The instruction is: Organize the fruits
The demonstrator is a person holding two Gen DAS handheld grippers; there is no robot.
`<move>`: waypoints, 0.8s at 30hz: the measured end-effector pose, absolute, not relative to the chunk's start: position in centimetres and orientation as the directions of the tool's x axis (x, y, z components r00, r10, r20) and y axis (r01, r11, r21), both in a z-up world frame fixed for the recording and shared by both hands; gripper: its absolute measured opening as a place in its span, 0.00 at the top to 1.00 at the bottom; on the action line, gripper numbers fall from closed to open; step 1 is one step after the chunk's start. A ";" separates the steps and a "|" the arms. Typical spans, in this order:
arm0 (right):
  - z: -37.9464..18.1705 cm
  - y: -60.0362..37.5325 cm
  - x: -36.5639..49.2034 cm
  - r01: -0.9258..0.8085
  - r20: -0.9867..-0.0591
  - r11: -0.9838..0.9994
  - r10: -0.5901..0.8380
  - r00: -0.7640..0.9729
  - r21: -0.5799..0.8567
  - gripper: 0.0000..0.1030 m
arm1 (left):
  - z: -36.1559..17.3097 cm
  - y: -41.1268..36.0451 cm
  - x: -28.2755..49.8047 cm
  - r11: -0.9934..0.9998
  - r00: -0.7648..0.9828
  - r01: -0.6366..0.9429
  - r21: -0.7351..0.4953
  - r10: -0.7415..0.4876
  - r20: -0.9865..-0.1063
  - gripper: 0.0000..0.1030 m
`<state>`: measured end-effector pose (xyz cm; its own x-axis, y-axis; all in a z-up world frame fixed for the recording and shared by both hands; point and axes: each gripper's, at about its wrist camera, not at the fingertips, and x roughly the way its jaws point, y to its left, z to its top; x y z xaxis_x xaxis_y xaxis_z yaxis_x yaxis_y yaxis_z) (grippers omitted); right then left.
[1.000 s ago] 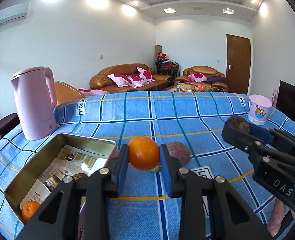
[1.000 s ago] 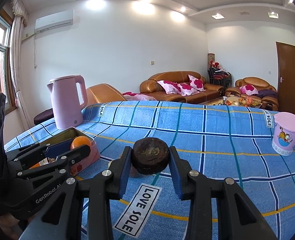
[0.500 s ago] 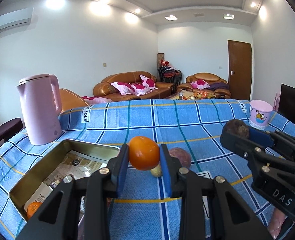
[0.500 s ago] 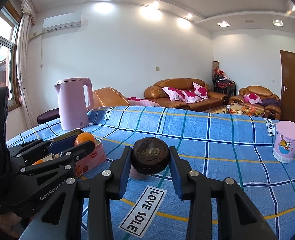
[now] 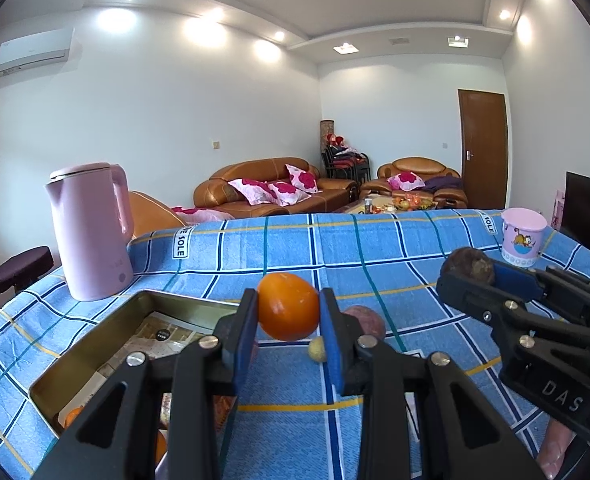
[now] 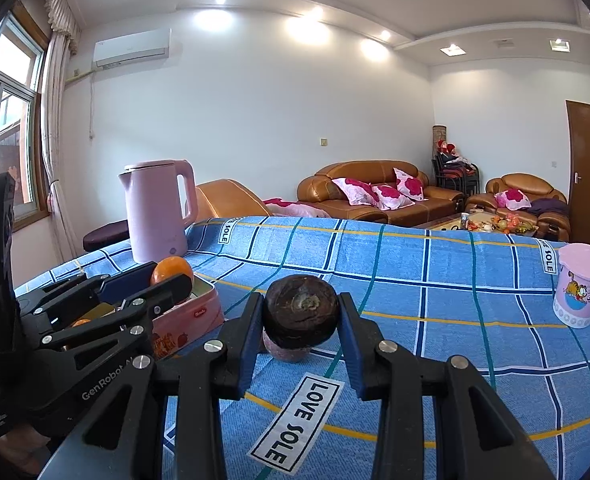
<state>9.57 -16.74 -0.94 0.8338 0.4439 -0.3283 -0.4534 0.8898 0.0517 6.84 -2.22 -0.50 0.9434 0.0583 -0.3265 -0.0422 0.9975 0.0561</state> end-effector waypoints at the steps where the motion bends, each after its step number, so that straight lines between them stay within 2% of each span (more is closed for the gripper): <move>1: -0.9 -16.7 9.6 -0.453 -0.329 0.890 0.444 0.834 0.051 0.62 | -0.5 -2.2 6.8 0.997 0.943 -0.046 0.058 0.062 -0.328 0.69; 15: -0.9 -16.1 10.1 -0.467 -0.348 0.882 0.456 0.819 0.057 0.62 | -0.3 -1.6 6.0 0.990 0.945 -0.068 0.122 0.103 -0.312 0.69; 24: -1.0 -13.5 11.0 -0.505 -0.393 0.861 0.486 0.780 0.062 0.62 | 0.3 1.8 5.8 0.989 0.929 -0.109 0.101 0.138 -0.345 0.69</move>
